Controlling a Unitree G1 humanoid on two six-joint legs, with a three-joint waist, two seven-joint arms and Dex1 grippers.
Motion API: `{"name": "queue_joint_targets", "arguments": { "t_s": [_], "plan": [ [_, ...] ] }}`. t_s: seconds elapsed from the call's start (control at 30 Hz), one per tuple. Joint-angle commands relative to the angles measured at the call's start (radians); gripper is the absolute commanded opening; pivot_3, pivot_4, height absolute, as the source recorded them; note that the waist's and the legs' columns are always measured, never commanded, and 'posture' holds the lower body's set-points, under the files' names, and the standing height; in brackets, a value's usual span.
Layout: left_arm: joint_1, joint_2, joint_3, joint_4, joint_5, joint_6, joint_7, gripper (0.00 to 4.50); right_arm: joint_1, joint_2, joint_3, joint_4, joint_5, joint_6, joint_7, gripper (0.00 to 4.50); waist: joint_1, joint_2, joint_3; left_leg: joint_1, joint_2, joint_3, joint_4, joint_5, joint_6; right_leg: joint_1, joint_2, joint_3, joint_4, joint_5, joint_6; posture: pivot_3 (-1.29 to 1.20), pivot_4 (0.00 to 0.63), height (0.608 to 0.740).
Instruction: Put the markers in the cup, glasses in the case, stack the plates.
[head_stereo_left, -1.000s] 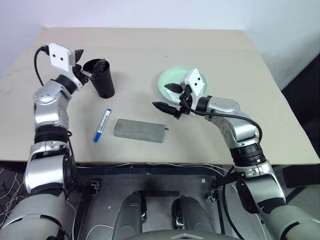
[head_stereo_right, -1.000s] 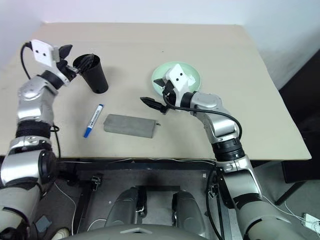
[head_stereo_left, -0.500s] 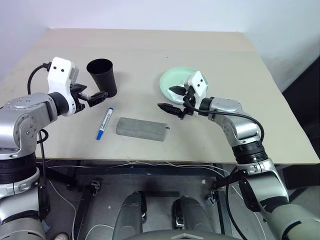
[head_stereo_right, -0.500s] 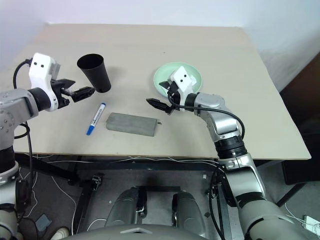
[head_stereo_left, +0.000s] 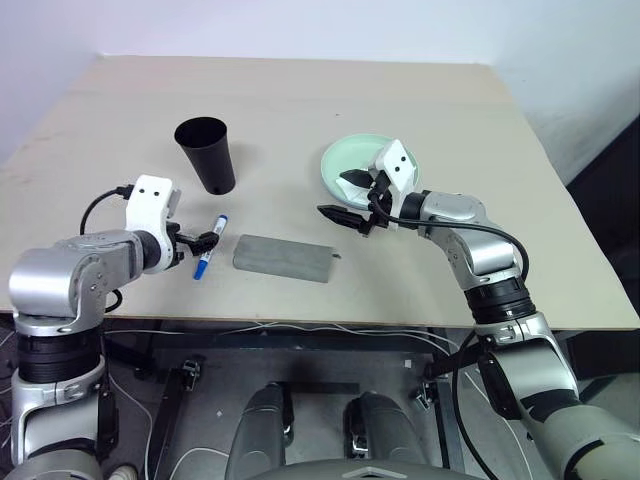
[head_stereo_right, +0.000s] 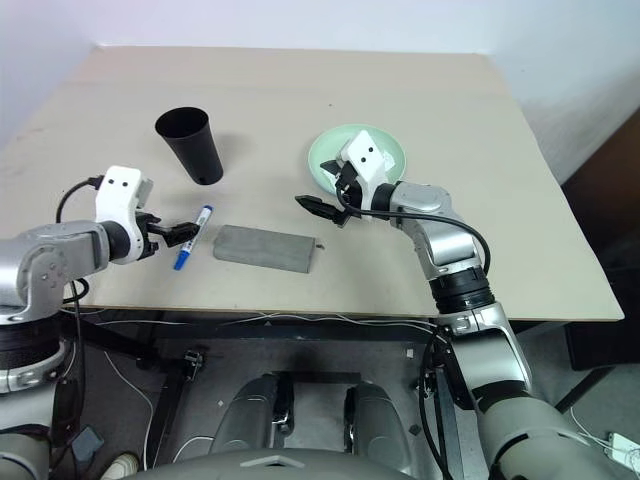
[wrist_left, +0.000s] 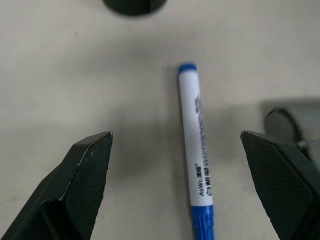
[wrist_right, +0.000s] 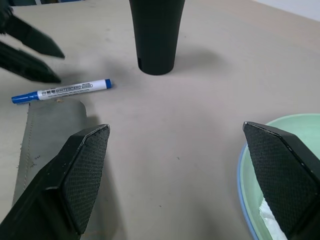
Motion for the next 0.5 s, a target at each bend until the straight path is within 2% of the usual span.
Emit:
{"name": "queue_joint_targets", "arguments": {
  "t_s": [0.03,0.27,0.5],
  "plan": [
    [-0.036,-0.009,-0.029,0.067,0.029,-0.02,0.009,4.29,-0.017,0.001,-0.006,-0.026,-0.003,-0.017,-0.009,4.5,-0.001,0.0,0.0,0.0,0.0,0.0,0.0,0.0,0.0,0.0,0.0,0.0,0.0,0.0,0.0,0.0,0.15,0.681],
    [-0.035,0.002,-0.083,0.126,0.037,-0.011,-0.023,4.29,-0.009,-0.004,-0.015,-0.042,0.0,-0.007,-0.015,4.5,0.0,0.0,0.0,0.001,0.0,0.0,0.0,0.0,-0.001,0.0,0.0,0.0,0.0,0.001,-0.001,0.0,0.15,0.681],
    [-0.034,-0.003,-0.099,0.131,0.042,-0.016,-0.034,4.29,0.035,-0.07,-0.022,-0.184,0.13,0.137,0.133,4.5,0.0,0.001,0.0,0.001,0.0,0.0,0.0,-0.001,-0.002,0.001,-0.002,0.0,0.0,0.002,-0.004,0.0,0.15,0.681]
  ]
}}
